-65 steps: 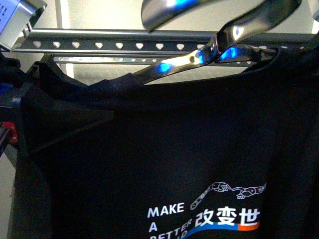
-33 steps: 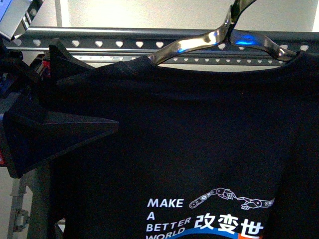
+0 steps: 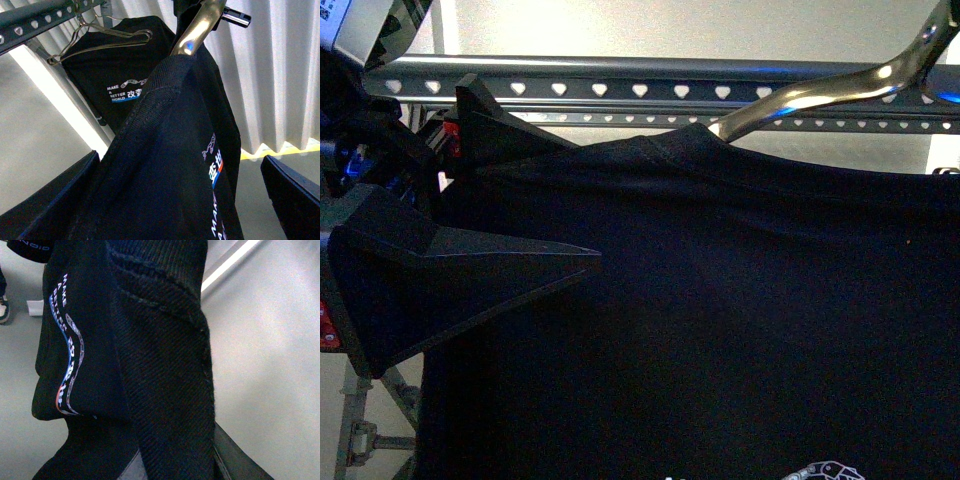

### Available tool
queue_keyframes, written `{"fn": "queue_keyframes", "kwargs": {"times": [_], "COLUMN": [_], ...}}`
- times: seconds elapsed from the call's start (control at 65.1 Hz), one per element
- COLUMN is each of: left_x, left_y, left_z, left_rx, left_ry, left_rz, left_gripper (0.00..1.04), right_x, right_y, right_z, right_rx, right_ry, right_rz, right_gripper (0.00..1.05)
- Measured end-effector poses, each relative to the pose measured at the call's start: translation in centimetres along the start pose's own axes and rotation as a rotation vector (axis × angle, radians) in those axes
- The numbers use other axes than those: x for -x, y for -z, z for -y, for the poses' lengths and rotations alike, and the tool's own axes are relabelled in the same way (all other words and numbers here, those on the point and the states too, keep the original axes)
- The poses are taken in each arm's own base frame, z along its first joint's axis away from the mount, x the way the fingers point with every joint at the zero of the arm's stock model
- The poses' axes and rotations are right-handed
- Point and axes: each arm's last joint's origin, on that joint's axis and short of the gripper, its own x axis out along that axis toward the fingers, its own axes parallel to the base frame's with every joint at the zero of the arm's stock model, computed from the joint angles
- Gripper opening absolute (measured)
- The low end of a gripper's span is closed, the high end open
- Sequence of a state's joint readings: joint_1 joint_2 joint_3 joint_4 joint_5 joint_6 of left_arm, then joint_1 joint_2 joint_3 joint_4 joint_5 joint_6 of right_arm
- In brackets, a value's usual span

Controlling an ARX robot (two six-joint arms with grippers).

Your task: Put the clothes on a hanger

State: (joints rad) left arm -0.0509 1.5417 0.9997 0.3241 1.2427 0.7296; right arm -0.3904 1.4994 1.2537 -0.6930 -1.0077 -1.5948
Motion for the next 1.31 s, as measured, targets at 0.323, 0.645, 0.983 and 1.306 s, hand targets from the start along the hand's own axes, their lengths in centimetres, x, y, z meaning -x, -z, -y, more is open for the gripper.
{"fn": "queue_keyframes", "kwargs": {"times": [0.323,0.645,0.983,1.306], "left_x": [1.2,1.7,3.4,6.9], "left_y": [0.1,-1.0,-1.0,-1.5], "left_z": [-1.2,-1.2,-2.9,0.7], "left_rx": [0.533,0.867,0.621,0.497], "left_ry": [-0.518,-0.552,-1.063,-1.299], "left_rz": [-0.084,0.098,0.003,-0.251], "left_gripper": [0.98,0.98,0.98,0.56], "right_x": [1.1,-0.8,-1.1,-1.4], "right_y": [2.3,1.3,-0.7,0.8], "right_z": [-0.7,-0.7,0.1,-2.1], "right_rx": [-0.091,-0.085,-0.236,-0.543], "right_ry": [0.012,-0.006,0.088,0.079], "right_rz": [-0.094,-0.091,0.004,-0.147], "right_gripper": [0.10,0.10,0.10,0.10]}}
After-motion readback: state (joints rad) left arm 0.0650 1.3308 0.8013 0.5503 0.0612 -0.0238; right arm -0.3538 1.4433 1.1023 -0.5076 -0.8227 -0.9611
